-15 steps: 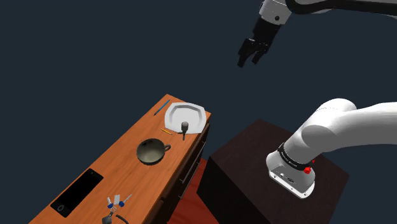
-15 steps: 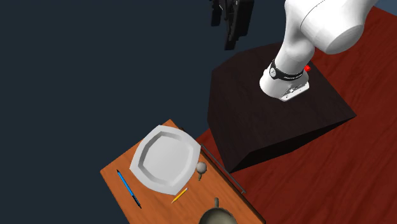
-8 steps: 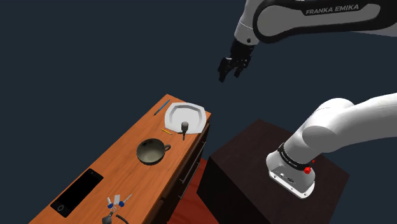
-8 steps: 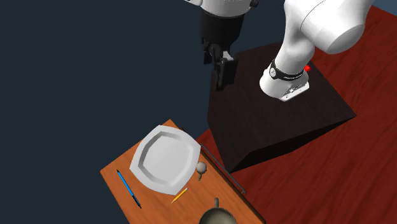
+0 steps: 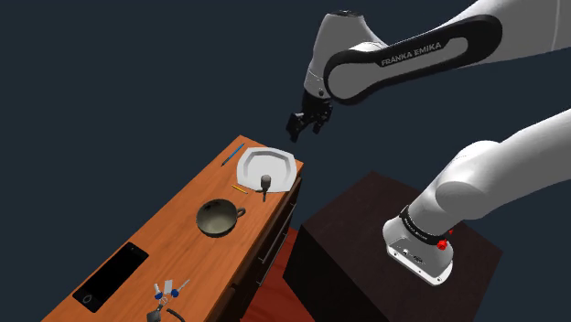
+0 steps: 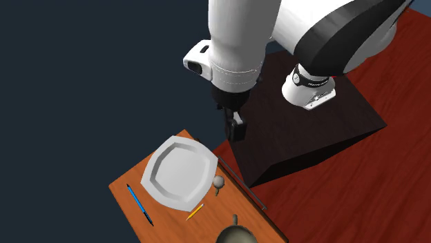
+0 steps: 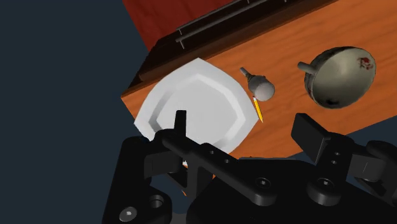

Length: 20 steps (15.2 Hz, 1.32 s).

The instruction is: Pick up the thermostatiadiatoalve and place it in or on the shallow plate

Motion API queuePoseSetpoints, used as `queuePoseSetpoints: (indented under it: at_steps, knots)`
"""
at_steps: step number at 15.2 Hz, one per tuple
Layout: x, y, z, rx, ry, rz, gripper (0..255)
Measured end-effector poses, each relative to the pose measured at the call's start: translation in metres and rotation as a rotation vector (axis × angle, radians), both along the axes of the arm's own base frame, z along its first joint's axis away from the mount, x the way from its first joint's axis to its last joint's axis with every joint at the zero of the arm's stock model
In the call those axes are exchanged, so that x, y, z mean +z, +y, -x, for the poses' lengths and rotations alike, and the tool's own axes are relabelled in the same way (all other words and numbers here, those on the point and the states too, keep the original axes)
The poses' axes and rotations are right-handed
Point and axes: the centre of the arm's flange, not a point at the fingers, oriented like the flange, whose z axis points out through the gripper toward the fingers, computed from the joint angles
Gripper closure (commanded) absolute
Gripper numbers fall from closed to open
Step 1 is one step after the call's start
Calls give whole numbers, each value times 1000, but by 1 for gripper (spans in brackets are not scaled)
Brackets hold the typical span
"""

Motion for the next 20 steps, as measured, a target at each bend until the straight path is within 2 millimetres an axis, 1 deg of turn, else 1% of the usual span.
queuePoseSetpoints:
  at_steps: [4,10,13,15,18,20]
  knots:
    - [-49,27,-17,2,12,11,0]
    - [-108,65,-38,5,29,27,0]
    - [-147,86,-51,6,38,34,0]
    - [-165,100,-57,7,43,38,0]
    - [-186,106,-58,7,45,41,0]
    - [-198,106,-60,7,46,41,0]
